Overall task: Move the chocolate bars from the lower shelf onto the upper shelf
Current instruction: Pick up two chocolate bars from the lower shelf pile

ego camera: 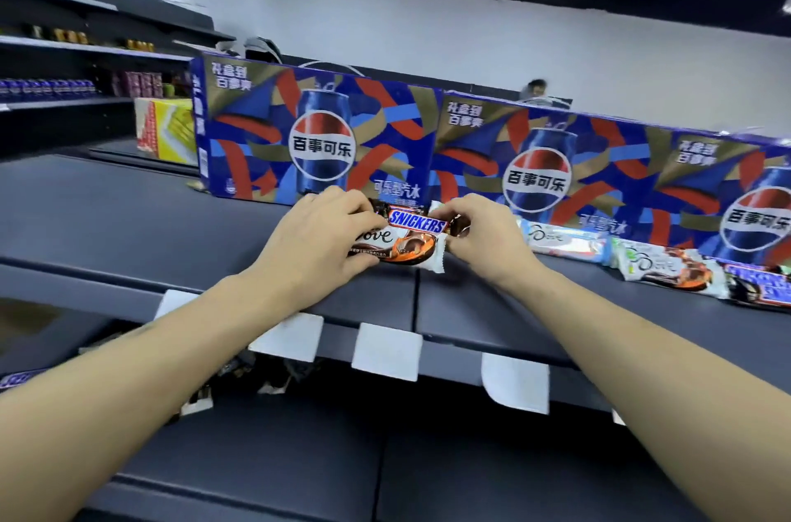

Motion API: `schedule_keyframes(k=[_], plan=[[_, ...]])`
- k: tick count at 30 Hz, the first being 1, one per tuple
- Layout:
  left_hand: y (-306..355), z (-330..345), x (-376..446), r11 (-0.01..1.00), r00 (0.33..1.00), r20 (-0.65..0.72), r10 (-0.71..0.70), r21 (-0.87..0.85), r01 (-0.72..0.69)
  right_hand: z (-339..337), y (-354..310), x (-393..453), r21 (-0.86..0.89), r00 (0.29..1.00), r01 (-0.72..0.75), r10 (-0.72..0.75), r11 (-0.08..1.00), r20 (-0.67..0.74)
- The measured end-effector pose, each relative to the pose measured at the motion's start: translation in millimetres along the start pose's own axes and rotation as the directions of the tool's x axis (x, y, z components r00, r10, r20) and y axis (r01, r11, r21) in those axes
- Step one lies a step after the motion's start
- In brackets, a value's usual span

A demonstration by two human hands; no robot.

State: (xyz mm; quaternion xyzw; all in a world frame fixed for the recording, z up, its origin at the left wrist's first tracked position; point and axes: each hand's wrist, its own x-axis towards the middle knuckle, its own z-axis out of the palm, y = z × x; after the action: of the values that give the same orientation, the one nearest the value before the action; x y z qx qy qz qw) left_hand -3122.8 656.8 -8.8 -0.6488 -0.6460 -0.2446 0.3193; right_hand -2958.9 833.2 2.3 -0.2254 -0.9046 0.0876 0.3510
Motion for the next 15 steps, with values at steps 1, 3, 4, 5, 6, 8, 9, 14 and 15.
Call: schedule_keyframes(k=[1,3,4,5,6,8,9,14,15], plan=[[-10.3,-1.5,-3.6,1.000,1.000,0.007,-0.007,0.001,0.007,8.2,-5.6,6.3,-0.003,1.000,-0.004,0.004,1.000,0.010],[-29.5,-4.4,-11.3,1.000,1.000,0.015,-0.023,-0.002,0.023,23.2,-16.0,18.3,-0.018,0.999,-0.004,0.004,1.000,0.042],[-38.6,-5.4,-15.2,0.999,0.999,0.016,-0.032,-0.003,0.032,30.2,-21.5,23.9,-0.018,0.998,-0.001,0.002,1.000,0.055],[-46.9,-6.1,-18.8,0.999,0.999,0.022,-0.042,-0.003,0.042,36.5,-26.7,29.0,-0.011,0.998,0.001,-0.001,1.000,0.063],[-54.6,-7.2,-22.2,0.999,0.998,0.035,-0.051,-0.006,0.051,42.8,-31.8,33.7,0.001,0.998,0.001,-0.001,1.000,0.068],[-68.3,-10.3,-27.5,0.998,0.997,0.059,-0.059,-0.011,0.060,55.5,-38.9,43.0,0.017,0.997,0.001,-0.003,1.000,0.081],[-74.2,-12.1,-29.8,0.998,0.996,0.067,-0.065,-0.014,0.066,62.3,-41.2,47.3,0.015,0.996,0.003,-0.005,1.000,0.094],[-98.6,-18.2,-40.6,0.988,0.990,0.047,-0.134,-0.077,0.138,87.3,-52.0,65.3,-0.019,0.988,0.025,-0.022,0.999,0.152],[-102.4,-18.6,-41.6,0.987,0.989,0.047,-0.139,-0.081,0.142,90.0,-54.1,67.8,-0.033,0.988,0.030,-0.024,0.999,0.152]])
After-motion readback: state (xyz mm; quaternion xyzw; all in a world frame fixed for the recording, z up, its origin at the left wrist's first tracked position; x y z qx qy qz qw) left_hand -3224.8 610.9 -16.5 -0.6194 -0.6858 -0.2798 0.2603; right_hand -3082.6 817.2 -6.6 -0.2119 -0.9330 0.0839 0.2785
